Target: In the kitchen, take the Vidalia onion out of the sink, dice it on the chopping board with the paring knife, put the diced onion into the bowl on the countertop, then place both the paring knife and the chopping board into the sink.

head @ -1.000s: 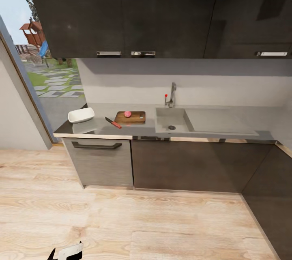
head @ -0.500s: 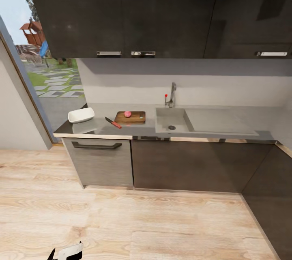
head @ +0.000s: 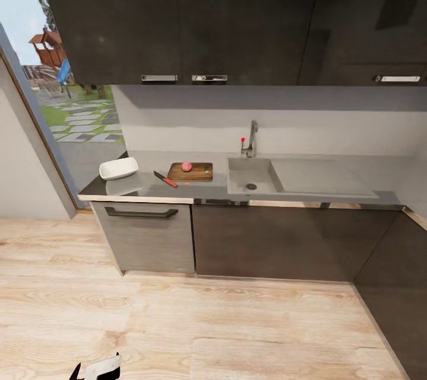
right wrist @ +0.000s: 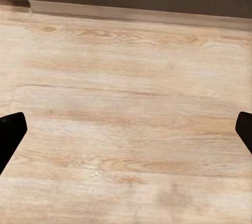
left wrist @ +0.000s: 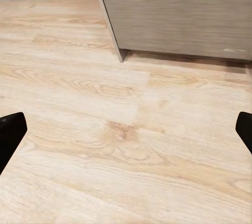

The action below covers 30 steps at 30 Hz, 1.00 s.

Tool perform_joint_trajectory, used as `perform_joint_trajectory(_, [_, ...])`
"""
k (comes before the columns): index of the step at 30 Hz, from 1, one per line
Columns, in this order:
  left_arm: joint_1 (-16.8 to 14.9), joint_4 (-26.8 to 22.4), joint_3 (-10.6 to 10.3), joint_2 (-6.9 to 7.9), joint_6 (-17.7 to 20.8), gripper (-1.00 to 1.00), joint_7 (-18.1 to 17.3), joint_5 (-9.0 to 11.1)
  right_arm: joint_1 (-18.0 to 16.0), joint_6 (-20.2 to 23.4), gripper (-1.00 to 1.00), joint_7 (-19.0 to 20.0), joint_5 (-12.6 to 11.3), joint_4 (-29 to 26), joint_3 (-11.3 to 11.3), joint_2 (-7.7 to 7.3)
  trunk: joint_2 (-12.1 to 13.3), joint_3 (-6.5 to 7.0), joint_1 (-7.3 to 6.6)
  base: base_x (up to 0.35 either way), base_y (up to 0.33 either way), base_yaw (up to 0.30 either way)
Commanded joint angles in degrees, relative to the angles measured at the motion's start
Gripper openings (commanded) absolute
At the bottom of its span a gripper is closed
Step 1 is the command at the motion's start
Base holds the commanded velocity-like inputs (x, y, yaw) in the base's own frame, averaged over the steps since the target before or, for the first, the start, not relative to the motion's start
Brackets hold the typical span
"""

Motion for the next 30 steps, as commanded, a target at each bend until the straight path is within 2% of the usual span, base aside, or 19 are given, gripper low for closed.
perform_joint_trajectory(1, [-0.1, 0.2, -0.5, -0.03, -0.3, 1.00, 0.1, 0.3, 0.0, -0.2, 1.00, 0.2, 0.4, 0.0, -0.4, 0.04, -0.1, -0.09, 0.02, 0.000, 0.000, 0.000])
perform_joint_trajectory(30, [-0.1, 0.2, -0.5, 0.02, -0.3, 1.00, 0.1, 0.3, 0.0, -0.2, 1.00, 0.2, 0.4, 0.0, -0.4, 0.04, -0.1, -0.09, 0.02, 0.000, 0.015, 0.000])
